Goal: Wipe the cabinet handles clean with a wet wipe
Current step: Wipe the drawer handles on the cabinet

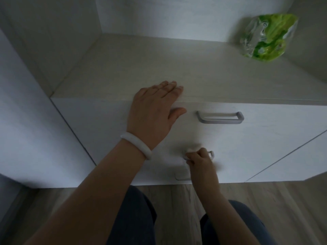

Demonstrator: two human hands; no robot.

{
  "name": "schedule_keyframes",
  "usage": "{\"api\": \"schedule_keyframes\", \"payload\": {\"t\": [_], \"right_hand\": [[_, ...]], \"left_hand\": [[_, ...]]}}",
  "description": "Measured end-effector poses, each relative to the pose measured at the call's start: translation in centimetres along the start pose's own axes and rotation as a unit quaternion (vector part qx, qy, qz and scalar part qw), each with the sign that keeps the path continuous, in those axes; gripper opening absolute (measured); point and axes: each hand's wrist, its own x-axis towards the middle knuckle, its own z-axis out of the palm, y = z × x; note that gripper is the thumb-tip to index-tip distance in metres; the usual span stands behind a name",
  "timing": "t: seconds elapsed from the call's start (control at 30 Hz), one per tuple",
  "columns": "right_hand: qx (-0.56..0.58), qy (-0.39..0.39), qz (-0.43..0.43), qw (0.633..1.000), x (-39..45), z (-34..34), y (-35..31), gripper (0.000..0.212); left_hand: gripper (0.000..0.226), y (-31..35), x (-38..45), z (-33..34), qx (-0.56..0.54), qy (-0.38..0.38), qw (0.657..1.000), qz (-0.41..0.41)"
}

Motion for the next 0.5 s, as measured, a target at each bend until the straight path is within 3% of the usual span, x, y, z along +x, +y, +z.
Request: {"api": "schedule_keyframes", "payload": {"t": [0.1,0.27,0.4,0.5], "right_hand": [[-0.007,-0.017,-0.044,0.999,0.4,-0.3,0.2,0.012],[-0.052,0.013,0.01,0.999,0.7,-2.8,3.6,0.016],[-0.061,0.028,-0.026,0.997,0.5,-1.0,1.2,0.016],[-0.041,-0.004,-0.057,0.998,0.7,0.5,-0.7,0.008]], "left_hand": [[0.05,-0.1,0.0,0.0,-0.001,0.0,1.0,0.003],[0.048,0.0,0.0,0.0,-0.001,0.013,1.0,0.006],[0.048,0.0,0.1,0.1,0.0,0.013,1.0,0.004],[0.049,0.0,0.1,0.1,-0.001,0.006,1.0,0.006]]}}
